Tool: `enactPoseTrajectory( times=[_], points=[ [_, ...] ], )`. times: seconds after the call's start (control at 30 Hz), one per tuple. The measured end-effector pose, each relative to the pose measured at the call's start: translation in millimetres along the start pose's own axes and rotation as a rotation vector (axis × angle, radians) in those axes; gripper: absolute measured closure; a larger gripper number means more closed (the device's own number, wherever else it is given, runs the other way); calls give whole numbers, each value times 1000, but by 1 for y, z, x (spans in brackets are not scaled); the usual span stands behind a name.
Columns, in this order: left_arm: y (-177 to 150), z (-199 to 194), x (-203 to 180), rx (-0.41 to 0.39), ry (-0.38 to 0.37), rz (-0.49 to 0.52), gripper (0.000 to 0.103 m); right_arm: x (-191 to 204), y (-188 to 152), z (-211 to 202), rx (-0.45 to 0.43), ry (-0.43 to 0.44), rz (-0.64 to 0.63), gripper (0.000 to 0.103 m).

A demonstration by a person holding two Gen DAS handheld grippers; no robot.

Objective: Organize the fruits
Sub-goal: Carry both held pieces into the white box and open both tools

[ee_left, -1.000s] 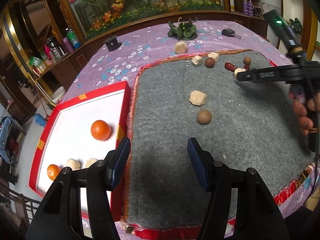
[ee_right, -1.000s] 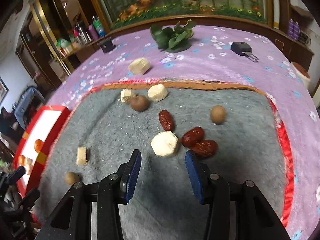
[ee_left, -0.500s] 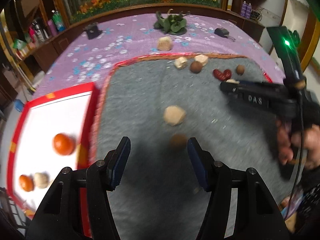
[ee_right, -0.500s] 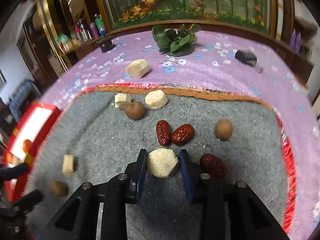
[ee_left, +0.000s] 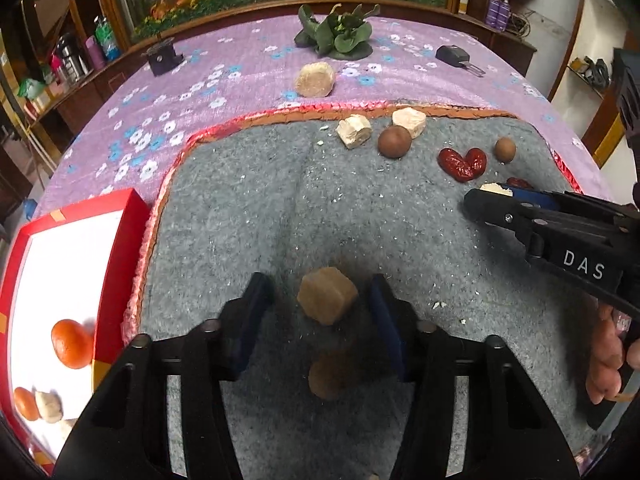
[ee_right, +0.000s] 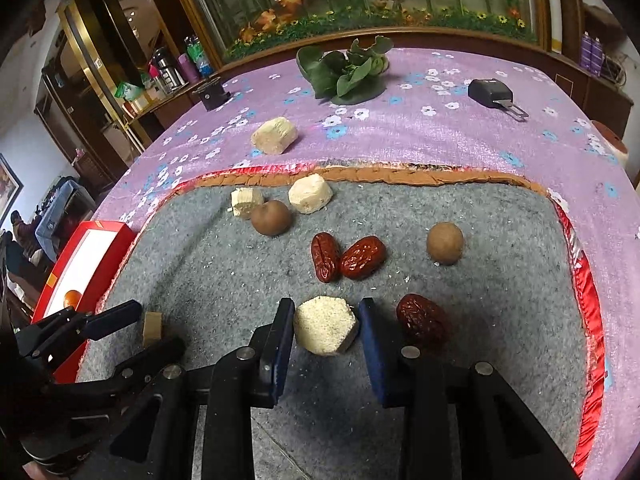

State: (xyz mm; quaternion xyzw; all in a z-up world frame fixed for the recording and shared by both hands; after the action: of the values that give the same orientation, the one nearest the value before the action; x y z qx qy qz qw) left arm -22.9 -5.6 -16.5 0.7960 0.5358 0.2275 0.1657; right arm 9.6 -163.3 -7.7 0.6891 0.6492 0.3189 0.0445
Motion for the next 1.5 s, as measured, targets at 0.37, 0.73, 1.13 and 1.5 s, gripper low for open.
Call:
enactPoseTrajectory(
  times=[0.37,0.73,1.13,1.5],
  points=[
    [-6,-20,5,-69,-4,-8,76,3,1,-2,-9,37,4,71],
    [-12,-99,31,-247,231,-41,75,17,6,-33,-168,153,-22,71],
    [-30,-137,56,-324,344,-78,75,16,9,-39,-245,145,-26,71],
    [-55,-153,90,-341,380,-154,75,29,5,-31,-248,117,-47,71]
  ],
)
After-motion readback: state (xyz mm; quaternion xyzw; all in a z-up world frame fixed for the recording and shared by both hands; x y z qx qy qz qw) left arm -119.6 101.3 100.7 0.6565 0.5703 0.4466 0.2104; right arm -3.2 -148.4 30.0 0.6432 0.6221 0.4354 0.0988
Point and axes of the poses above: each gripper's, at about its wrist camera, not at the fingertips, and z roughly the way its jaws point, x to its left, y to its top, the point moved 4 cm from there along z, roughly the way its jaws point, and after that the axes turned 15 degrees about z, right-handed, at the moved point
